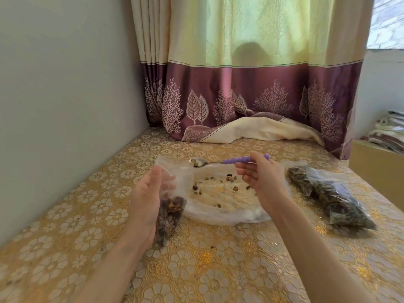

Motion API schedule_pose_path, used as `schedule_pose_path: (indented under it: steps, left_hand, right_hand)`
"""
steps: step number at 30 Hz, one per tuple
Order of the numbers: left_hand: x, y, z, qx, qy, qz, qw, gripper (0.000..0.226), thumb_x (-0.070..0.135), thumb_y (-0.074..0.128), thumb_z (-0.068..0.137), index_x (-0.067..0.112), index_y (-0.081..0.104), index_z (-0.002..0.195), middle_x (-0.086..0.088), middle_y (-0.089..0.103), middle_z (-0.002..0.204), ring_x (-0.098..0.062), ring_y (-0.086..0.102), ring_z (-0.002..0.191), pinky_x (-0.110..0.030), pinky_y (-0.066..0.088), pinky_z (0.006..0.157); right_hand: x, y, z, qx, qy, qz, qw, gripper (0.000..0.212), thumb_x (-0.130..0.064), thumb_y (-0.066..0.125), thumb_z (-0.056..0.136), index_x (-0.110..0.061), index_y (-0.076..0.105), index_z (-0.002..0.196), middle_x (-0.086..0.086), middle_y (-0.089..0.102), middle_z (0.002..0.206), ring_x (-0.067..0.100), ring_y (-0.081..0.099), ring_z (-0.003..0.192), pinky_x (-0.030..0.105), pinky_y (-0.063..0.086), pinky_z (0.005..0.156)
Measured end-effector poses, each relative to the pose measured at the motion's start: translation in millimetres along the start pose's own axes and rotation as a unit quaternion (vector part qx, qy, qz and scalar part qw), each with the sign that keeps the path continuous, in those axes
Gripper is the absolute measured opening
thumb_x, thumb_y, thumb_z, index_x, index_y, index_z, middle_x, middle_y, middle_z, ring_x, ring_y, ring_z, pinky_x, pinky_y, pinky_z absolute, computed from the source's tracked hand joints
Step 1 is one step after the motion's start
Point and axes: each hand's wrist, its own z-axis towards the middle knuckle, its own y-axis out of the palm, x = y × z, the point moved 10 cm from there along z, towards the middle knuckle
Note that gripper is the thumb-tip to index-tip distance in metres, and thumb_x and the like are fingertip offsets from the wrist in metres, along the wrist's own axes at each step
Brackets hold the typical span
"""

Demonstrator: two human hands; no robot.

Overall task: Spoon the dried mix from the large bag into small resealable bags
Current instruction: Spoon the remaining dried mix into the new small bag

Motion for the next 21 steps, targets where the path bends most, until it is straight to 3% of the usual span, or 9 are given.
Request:
schedule_pose_path:
  steps: [5,8,10,14,17,21]
  left_hand:
    - [-1,1,0,-0.007,-0.004,-0.002,1.0,0.054,0.067,0.045,0.07,0.018,0.064,0.078,0.008,0.071,0.077,-0.016,0.065,0.08,-0.039,0.049,0.078]
    - [-1,3,0,-0.017,-0.005,0.005,1.0,0.047,0.07,0.044,0.068,0.03,0.068,0.067,0.008,0.071,0.079,-0.016,0.065,0.081,-0.037,0.049,0.077]
    - [-1,3,1,-0.019,-0.004,0.004,1.0,0.047,0.07,0.044,0.068,0.029,0.068,0.069,0.007,0.071,0.081,-0.015,0.067,0.08,-0.037,0.049,0.077]
    - [-1,5,2,-0.031,-0.005,0.012,0.999,0.045,0.068,0.044,0.072,0.03,0.066,0.062,0.005,0.072,0.087,-0.015,0.068,0.08,-0.042,0.052,0.079]
    - [0,0,2,-0.015,0.005,0.035,0.999,0.046,0.068,0.04,0.077,0.034,0.065,0.06,0.005,0.072,0.089,-0.02,0.067,0.086,-0.051,0.051,0.085]
    - [3,-3,2,0.001,0.028,0.042,0.999,0.048,0.069,0.039,0.078,0.029,0.066,0.074,0.003,0.072,0.087,-0.021,0.068,0.087,-0.052,0.051,0.085]
  right_hand:
    - [-35,17,-11,-0.054,-0.068,0.05,0.995,0.033,-0.016,0.049,0.096,-0.006,0.066,0.069,0.008,0.072,0.068,0.012,0.06,0.054,0.017,0.048,0.048]
    - [-48,34,-19,-0.123,-0.093,0.057,0.986,0.031,-0.013,0.048,0.094,-0.008,0.065,0.068,0.009,0.073,0.069,0.011,0.058,0.053,0.017,0.047,0.048]
    - [-51,44,-24,-0.161,-0.101,0.042,0.981,0.028,-0.009,0.05,0.091,-0.008,0.067,0.069,0.013,0.073,0.073,0.013,0.057,0.054,0.018,0.046,0.048]
    - [-49,54,-28,-0.211,-0.112,0.002,0.971,0.021,-0.004,0.043,0.092,-0.003,0.063,0.088,0.018,0.074,0.086,0.015,0.058,0.058,0.02,0.046,0.051]
    - [-50,52,-26,-0.214,-0.111,0.021,0.97,0.021,-0.005,0.044,0.091,-0.004,0.064,0.086,0.018,0.074,0.087,0.016,0.057,0.06,0.02,0.046,0.052]
    - [-43,34,-16,-0.156,-0.083,0.069,0.982,0.025,-0.012,0.047,0.092,-0.007,0.063,0.074,0.016,0.074,0.081,0.013,0.055,0.057,0.019,0.046,0.051]
